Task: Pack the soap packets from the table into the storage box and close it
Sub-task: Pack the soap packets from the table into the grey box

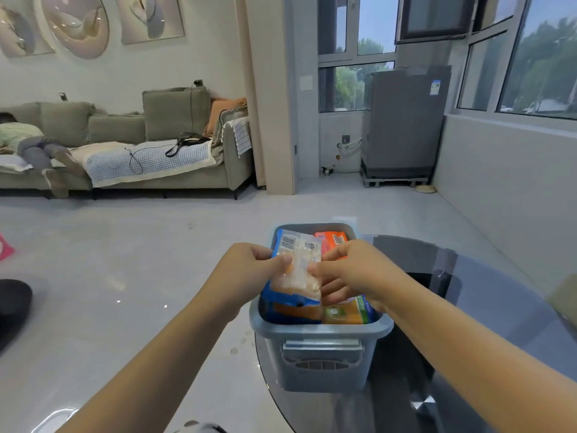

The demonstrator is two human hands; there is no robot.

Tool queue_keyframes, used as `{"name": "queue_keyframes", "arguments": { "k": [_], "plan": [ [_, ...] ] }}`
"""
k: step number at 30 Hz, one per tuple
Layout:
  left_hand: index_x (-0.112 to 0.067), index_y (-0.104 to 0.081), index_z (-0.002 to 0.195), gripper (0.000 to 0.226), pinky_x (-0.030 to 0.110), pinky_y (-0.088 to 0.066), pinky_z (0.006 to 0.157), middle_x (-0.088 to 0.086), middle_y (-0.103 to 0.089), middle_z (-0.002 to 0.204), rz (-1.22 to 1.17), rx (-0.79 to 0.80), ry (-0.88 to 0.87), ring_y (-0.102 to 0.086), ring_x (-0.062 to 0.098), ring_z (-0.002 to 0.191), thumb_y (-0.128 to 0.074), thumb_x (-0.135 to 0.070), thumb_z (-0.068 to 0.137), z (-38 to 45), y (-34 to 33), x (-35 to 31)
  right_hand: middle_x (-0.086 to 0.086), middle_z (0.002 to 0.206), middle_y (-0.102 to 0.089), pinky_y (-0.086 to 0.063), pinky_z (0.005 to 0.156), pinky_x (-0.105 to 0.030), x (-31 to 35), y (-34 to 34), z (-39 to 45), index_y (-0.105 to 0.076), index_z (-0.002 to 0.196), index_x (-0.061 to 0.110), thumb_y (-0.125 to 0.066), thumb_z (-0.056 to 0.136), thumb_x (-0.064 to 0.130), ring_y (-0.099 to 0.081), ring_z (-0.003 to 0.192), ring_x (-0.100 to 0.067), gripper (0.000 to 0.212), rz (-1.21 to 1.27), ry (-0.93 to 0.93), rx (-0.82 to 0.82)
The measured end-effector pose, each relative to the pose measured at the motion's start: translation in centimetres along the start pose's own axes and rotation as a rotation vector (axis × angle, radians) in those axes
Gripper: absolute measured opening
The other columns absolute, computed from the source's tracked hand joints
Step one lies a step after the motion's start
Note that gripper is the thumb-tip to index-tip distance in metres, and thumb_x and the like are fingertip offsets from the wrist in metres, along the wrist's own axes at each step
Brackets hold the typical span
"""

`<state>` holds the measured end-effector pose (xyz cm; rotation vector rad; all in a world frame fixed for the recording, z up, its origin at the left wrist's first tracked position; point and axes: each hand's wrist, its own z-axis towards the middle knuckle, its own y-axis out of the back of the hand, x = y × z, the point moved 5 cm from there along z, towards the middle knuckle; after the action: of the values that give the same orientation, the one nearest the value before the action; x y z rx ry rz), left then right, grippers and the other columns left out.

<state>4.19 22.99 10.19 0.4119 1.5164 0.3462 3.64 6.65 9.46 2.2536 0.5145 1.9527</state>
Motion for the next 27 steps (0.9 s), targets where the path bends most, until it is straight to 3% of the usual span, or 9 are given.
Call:
{"name": "queue_keyframes", "arguments": {
  "k": [7,11,17,21,24,27],
  "plan": [
    [-0.022,-0.068,0.094,0.015,0.017,-0.051,0.056,-0.009,-0.068,0.081,0.199,0.038,0.023,-0.065,0.006,0.072,-0.064,-0.033,0.085,0.4,-0.1,1.2,-0.007,0.075,-0.073,-0.055,0.047,-0.024,-1.4,-0.6,1.0,-0.063,0.088,0.012,-0.07,0.079,0.021,-0.072,0.06,-0.017,0.015,-0.097,-0.046,0.046],
    [-0.019,-0.067,0.091,0.022,0.021,-0.053,0.058,-0.004,-0.069,0.082,0.341,0.065,0.029,-0.065,0.009,0.068,-0.065,-0.039,0.083,1.4,-0.2,0.9,-0.002,0.073,-0.074,-0.05,0.043,-0.018,-1.0,-0.5,1.8,-0.061,0.09,0.012,-0.067,0.081,0.029,-0.071,0.057,-0.012,0.02,-0.311,-0.027,0.08],
    [-0.015,-0.071,0.08,0.034,0.019,-0.039,0.051,-0.003,-0.063,0.064,0.604,0.086,0.046,-0.056,0.01,0.058,-0.07,-0.049,0.074,2.7,-0.5,1.5,0.004,0.062,-0.07,-0.045,0.047,-0.018,-1.0,-0.3,3.0,-0.061,0.079,0.018,-0.069,0.076,0.04,-0.063,0.044,-0.005,0.024,-0.514,0.012,0.045],
    [-0.016,-0.069,0.076,0.041,0.02,-0.041,0.051,-0.003,-0.063,0.066,0.668,0.02,0.065,-0.059,0.012,0.059,-0.063,-0.057,0.075,3.5,-0.7,2.4,0.005,0.054,-0.065,-0.044,0.042,-0.015,-1.0,-0.7,3.9,-0.054,0.072,0.02,-0.065,0.079,0.043,-0.06,0.037,-0.004,0.026,-0.648,0.045,0.03],
    [-0.021,-0.06,0.069,0.045,0.02,-0.038,0.047,-0.005,-0.059,0.061,0.813,-0.06,0.033,-0.056,0.01,0.054,-0.056,-0.065,0.075,3.9,-0.9,2.3,0.008,0.052,-0.061,-0.047,0.047,-0.017,-0.5,-1.0,4.6,-0.051,0.066,0.02,-0.058,0.081,0.05,-0.06,0.038,-0.006,0.034,-0.806,0.086,0.0],
    [-0.019,-0.06,0.074,0.052,0.022,-0.039,0.049,-0.004,-0.058,0.062,0.918,-0.083,0.016,-0.056,0.011,0.056,-0.052,-0.07,0.074,4.5,-1.0,2.2,0.007,0.058,-0.054,-0.052,0.063,-0.025,0.0,-0.7,5.1,-0.051,0.064,0.019,-0.051,0.077,0.063,-0.059,0.057,-0.011,0.046,-0.975,0.13,-0.081]
  ]
}}
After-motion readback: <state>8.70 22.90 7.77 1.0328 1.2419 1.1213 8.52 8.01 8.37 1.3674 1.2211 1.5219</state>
